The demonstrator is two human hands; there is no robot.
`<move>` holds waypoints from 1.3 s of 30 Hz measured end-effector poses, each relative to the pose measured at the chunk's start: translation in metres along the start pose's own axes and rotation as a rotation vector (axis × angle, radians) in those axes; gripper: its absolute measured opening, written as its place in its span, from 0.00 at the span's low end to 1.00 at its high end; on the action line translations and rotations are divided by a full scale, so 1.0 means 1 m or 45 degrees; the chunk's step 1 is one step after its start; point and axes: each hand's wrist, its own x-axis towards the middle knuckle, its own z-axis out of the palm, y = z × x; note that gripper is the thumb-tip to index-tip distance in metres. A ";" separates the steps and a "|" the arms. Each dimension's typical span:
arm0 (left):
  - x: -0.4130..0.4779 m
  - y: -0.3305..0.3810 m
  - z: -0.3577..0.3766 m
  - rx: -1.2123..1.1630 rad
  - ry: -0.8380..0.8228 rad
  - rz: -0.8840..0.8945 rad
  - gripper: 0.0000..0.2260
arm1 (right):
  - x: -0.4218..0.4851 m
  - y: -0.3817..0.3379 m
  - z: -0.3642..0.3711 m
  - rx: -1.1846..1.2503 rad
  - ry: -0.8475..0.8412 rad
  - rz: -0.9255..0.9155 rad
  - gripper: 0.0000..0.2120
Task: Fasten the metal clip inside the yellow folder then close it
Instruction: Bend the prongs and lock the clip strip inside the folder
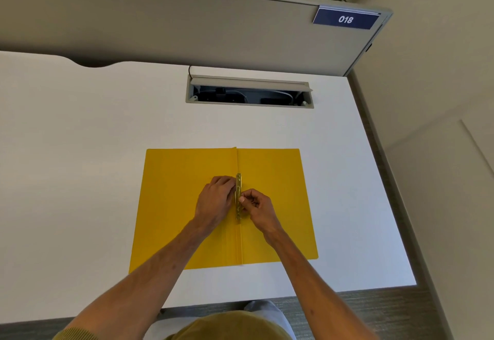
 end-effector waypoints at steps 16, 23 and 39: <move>0.000 -0.003 0.002 0.117 -0.026 0.004 0.14 | 0.006 0.006 -0.001 -0.042 -0.001 0.047 0.06; -0.003 -0.006 0.003 0.036 -0.009 -0.009 0.15 | 0.007 0.005 0.002 -0.078 0.022 0.092 0.06; -0.041 -0.031 0.017 -0.058 0.196 0.191 0.15 | 0.008 0.001 0.016 -0.703 0.245 -0.016 0.05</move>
